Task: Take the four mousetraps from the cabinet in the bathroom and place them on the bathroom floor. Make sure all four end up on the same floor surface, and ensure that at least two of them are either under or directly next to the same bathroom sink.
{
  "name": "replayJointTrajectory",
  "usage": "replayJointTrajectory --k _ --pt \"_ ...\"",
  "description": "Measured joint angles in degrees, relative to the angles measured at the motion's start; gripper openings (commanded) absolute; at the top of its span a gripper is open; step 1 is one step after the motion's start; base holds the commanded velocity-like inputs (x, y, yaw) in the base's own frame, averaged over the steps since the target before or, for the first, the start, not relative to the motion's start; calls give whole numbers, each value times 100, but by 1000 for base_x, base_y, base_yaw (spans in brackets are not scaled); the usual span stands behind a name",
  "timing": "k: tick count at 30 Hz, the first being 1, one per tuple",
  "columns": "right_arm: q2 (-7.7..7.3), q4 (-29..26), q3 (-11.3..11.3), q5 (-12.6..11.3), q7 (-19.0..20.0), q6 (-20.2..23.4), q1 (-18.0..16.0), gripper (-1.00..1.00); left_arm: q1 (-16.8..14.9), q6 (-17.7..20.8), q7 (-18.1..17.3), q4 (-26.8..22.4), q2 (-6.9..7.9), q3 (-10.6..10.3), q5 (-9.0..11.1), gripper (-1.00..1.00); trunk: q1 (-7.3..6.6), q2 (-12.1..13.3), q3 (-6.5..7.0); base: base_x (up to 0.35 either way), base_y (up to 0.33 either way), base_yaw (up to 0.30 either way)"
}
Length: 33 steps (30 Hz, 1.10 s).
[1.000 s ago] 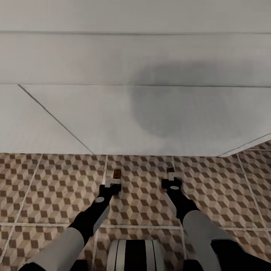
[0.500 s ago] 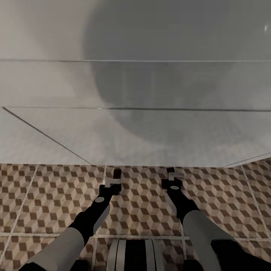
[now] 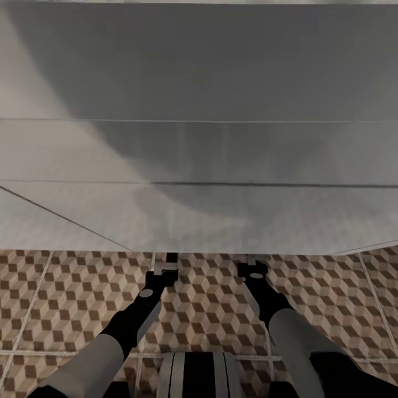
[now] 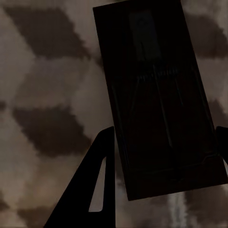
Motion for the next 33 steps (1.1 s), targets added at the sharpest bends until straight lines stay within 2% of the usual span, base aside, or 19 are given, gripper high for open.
replayJointTrajectory --k 33 --pt "-28 0 0 -7 2 0 0 -100 0 -6 2 -5 0 -7 1 -100 0 0 0 32 0 0"
